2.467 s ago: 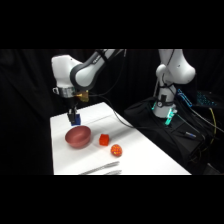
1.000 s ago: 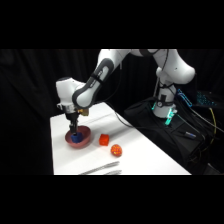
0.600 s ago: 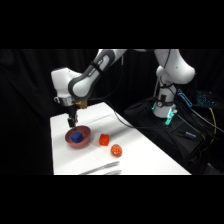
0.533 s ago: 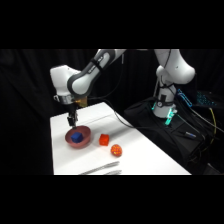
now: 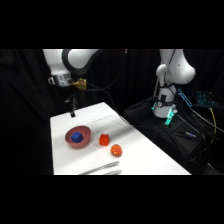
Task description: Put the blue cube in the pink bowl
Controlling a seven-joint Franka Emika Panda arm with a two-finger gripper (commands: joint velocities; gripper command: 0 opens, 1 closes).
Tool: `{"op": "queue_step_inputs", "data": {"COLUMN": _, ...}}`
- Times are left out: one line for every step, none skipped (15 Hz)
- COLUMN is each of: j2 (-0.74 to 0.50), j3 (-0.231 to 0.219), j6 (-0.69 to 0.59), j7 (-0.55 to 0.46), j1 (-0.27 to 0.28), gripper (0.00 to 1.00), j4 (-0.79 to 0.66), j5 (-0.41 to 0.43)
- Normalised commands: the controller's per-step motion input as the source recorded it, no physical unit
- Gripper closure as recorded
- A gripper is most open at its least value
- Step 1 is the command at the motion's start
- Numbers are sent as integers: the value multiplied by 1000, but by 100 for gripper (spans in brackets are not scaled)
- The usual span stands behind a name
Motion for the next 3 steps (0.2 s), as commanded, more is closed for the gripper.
{"op": "queue_step_inputs", "data": {"j2": -241, "j3": -68, "j6": -215, "j7": -15, "j1": 76, "gripper": 0, "j4": -12, "j5": -106}}
{"op": "queue_step_inputs", "data": {"j2": -221, "j3": -67, "j6": -196, "j7": -23, "j1": 70, "gripper": 0, "j4": -5, "j5": -103}}
{"op": "queue_step_inputs", "data": {"j2": -205, "j3": -57, "j6": -192, "j7": -57, "j1": 59, "gripper": 0, "j4": 1, "j5": -86}}
